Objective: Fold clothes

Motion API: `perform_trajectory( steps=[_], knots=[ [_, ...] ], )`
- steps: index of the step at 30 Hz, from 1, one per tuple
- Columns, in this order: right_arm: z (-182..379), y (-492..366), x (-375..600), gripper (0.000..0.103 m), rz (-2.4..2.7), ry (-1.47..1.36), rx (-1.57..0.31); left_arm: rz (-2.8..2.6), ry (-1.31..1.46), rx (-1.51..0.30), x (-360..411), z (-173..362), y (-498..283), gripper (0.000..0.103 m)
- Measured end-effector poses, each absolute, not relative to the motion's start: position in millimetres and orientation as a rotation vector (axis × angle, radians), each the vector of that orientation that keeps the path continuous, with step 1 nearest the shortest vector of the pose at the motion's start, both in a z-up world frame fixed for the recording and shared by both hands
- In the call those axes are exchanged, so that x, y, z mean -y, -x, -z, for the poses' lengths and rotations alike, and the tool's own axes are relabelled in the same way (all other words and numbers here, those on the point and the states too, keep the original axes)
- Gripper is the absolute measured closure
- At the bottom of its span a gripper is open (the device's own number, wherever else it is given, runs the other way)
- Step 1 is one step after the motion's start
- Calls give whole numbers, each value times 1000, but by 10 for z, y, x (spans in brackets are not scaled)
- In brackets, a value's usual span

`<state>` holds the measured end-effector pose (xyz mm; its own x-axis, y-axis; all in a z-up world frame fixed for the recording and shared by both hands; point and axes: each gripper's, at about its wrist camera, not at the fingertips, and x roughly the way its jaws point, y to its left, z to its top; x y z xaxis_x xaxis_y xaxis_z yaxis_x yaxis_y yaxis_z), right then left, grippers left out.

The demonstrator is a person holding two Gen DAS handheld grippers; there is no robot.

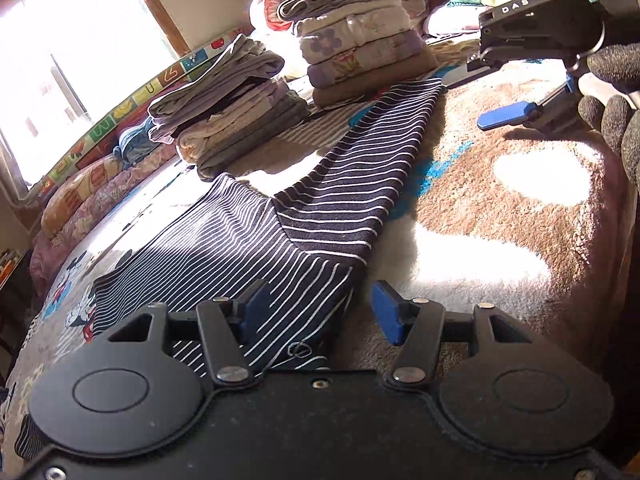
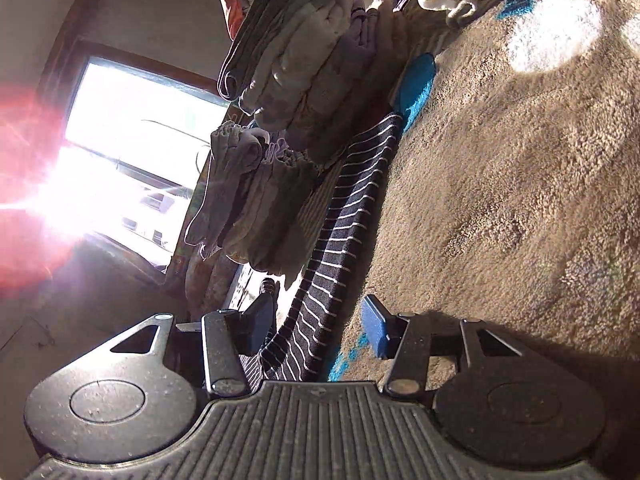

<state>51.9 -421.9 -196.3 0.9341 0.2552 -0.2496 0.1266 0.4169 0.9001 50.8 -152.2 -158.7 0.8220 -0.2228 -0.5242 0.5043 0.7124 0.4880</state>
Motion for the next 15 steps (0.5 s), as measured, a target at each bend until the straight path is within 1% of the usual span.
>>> perform_trajectory(
  steps=[3,7,15],
  knots=[
    [1890,-555,4245,52,-101,-1105,-362,433,-759,-424,1809,1674,-594,47],
    [1835,-504,4423,50,-81,-1114,-296,450,-884,-382,2192,1790,-710,47],
    [1982,-357,4812,49,141,-1178,-219,451,-1024,-323,2778,1862,-1117,47]
  ],
)
